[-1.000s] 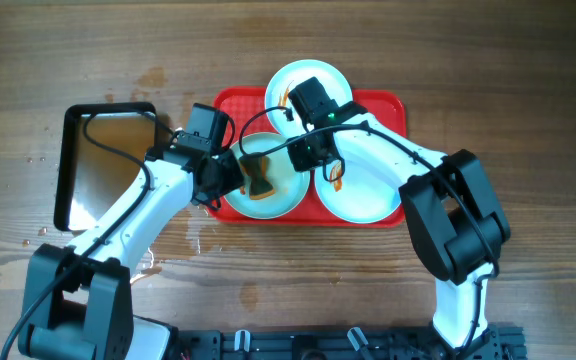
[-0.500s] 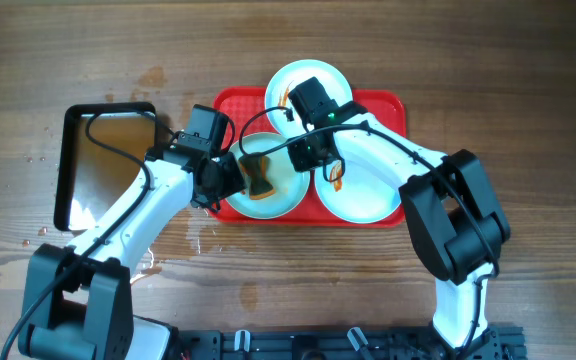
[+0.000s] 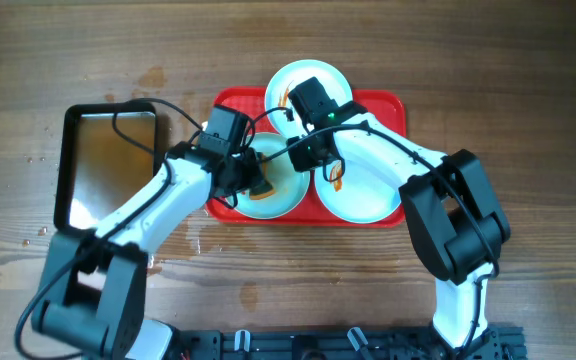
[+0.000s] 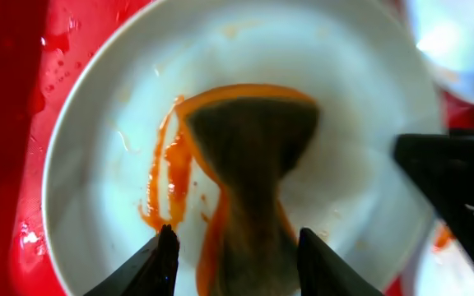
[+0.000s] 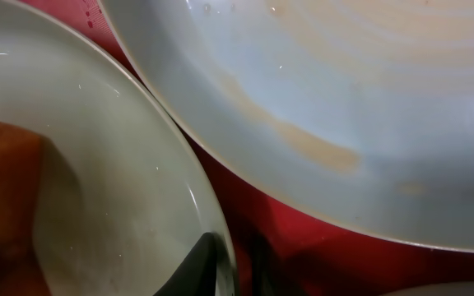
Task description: Clean dirty plates on tray and stack at the side
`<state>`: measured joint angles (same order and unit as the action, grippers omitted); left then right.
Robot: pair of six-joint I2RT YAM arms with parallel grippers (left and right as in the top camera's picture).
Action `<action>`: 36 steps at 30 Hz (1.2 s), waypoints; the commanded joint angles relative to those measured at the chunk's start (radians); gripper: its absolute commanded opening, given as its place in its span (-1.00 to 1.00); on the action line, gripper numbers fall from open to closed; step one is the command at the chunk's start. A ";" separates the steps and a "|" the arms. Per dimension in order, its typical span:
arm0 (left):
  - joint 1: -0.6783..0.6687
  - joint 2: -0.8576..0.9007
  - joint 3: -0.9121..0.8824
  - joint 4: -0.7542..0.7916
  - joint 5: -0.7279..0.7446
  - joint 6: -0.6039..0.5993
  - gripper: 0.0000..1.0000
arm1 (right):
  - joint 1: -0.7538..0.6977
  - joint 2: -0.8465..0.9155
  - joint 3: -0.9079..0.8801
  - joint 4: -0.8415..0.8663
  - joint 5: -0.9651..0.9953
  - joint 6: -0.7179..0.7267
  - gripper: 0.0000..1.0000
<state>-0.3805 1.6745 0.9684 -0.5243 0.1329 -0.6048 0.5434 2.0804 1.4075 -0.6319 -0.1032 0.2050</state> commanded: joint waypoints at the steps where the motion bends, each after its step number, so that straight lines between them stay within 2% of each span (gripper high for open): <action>1: -0.011 0.064 -0.003 0.042 0.019 -0.005 -0.10 | -0.008 0.043 -0.006 -0.012 0.044 0.007 -0.67; 6: -0.038 0.074 -0.003 0.114 0.027 -0.005 -0.12 | -0.008 0.043 -0.006 -0.012 0.044 0.007 -0.68; 9: -0.041 0.076 -0.003 0.123 0.007 -0.005 -0.36 | -0.008 0.043 -0.006 -0.013 0.044 0.007 -0.67; 14: -0.041 0.108 -0.004 0.117 -0.026 -0.005 -0.42 | -0.008 0.043 -0.006 -0.013 0.045 0.007 -0.68; 19: -0.041 0.124 -0.004 0.109 -0.067 -0.005 -0.92 | -0.008 0.043 -0.006 -0.014 0.045 0.007 -0.67; 25: -0.041 0.125 -0.004 0.088 -0.155 -0.005 -0.92 | -0.008 0.043 -0.006 -0.015 0.045 0.007 -0.67; 30: -0.041 0.125 -0.003 0.024 -0.303 -0.004 -0.92 | -0.008 0.043 -0.006 -0.015 0.045 0.007 -0.67; 33: -0.042 0.110 -0.001 0.026 -0.290 -0.004 -0.92 | -0.008 0.043 -0.006 -0.015 0.045 0.007 -0.67; 36: -0.041 0.053 0.000 0.031 -0.188 -0.005 -0.92 | -0.008 0.043 -0.006 -0.016 0.045 0.005 -0.67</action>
<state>-0.4274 1.7706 0.9802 -0.4839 -0.0746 -0.6109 0.5434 2.0804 1.4075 -0.6346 -0.1032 0.2050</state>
